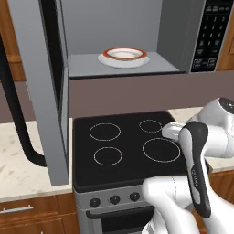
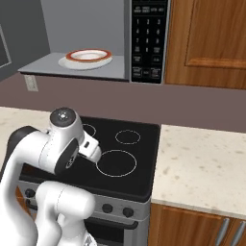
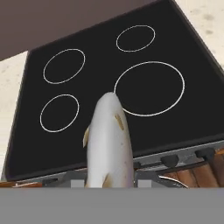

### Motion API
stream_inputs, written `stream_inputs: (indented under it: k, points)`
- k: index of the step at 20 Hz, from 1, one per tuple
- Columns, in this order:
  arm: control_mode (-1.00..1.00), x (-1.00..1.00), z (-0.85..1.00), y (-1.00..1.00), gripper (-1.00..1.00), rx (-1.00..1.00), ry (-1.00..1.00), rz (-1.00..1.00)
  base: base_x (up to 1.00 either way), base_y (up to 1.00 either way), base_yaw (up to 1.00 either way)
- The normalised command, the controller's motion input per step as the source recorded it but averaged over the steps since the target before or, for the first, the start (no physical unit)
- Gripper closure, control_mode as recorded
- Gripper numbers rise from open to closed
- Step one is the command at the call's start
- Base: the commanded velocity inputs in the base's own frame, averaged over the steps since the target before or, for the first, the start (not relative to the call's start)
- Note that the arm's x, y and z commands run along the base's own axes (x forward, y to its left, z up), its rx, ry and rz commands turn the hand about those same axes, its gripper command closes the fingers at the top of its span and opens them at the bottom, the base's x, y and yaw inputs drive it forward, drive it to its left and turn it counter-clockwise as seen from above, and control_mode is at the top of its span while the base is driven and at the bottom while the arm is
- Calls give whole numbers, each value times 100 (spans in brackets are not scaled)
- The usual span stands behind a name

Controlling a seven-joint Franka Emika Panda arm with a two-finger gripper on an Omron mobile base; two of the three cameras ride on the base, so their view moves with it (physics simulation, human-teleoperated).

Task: Transport the fish from the fridge to the microwave and turn on the microwave.

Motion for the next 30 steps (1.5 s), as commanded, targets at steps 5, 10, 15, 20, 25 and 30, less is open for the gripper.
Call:
stream_inputs:
  k: [5, 10, 15, 20, 25, 30]
  points:
    - [-100, -18, 16, 16, 100, -14, -27, 19, 0, 0, 0]
    - [-100, -5, 61, 54, 100, -24, -29, 1, 0, 0, 0]
    - [-100, 0, 74, 23, 100, -17, -32, 4, 0, 0, 0]
    - [-100, 2, 79, 0, 100, -7, -12, 17, 0, 0, 0]
    - [-100, 23, 72, 0, 100, -6, -4, 19, 0, 0, 0]
    - [-100, 31, 84, 12, 100, -8, 0, 7, 0, 0, 0]
